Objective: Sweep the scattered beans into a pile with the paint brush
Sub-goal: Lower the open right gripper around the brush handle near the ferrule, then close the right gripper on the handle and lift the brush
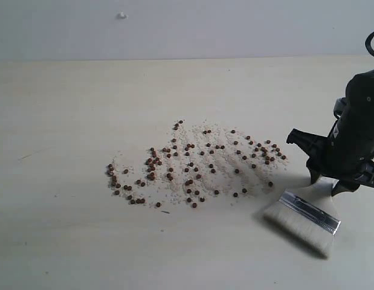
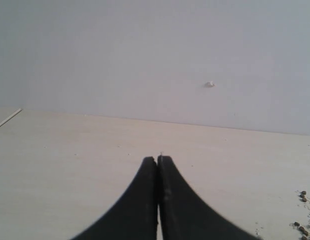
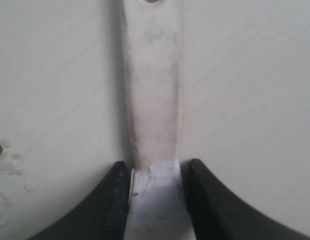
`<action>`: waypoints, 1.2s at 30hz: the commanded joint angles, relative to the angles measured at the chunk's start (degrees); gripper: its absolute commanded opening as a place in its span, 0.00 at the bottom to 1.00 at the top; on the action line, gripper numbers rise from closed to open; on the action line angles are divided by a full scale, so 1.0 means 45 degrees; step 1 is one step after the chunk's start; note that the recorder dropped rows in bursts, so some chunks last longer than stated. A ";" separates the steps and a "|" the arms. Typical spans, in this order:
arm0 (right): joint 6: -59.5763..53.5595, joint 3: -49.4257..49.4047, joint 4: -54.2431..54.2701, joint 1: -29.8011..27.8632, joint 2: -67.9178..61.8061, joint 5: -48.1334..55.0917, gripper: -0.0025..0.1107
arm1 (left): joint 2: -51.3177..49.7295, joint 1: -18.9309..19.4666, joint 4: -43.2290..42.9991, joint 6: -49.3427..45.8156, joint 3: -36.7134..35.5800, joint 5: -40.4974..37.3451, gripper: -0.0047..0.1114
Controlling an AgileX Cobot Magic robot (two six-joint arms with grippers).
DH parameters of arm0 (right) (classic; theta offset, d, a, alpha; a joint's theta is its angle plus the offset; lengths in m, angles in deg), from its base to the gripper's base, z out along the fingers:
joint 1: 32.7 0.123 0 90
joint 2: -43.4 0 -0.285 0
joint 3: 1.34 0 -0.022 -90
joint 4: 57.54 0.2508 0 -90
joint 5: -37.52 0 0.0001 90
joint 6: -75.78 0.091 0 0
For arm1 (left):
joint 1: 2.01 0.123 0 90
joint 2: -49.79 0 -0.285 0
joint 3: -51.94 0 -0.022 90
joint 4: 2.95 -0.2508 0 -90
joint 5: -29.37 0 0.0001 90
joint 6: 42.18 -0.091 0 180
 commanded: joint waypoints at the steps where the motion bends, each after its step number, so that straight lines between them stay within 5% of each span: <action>1: -0.0112 0.0039 -0.0044 0.0019 -0.0067 -0.0191 0.02 | -0.0002 -0.0082 -0.0024 0.0036 -0.0040 0.0096 0.04; 26: -0.1596 0.0039 -0.3277 0.0019 -0.0067 -0.0362 0.02 | -0.0002 -0.0082 -0.0024 0.0036 -0.0040 0.0096 0.04; 36: -0.4664 0.0039 -0.3277 0.0019 -0.0045 -0.0708 0.02 | -0.0002 -0.0082 -0.0024 0.0036 -0.0040 0.0096 0.04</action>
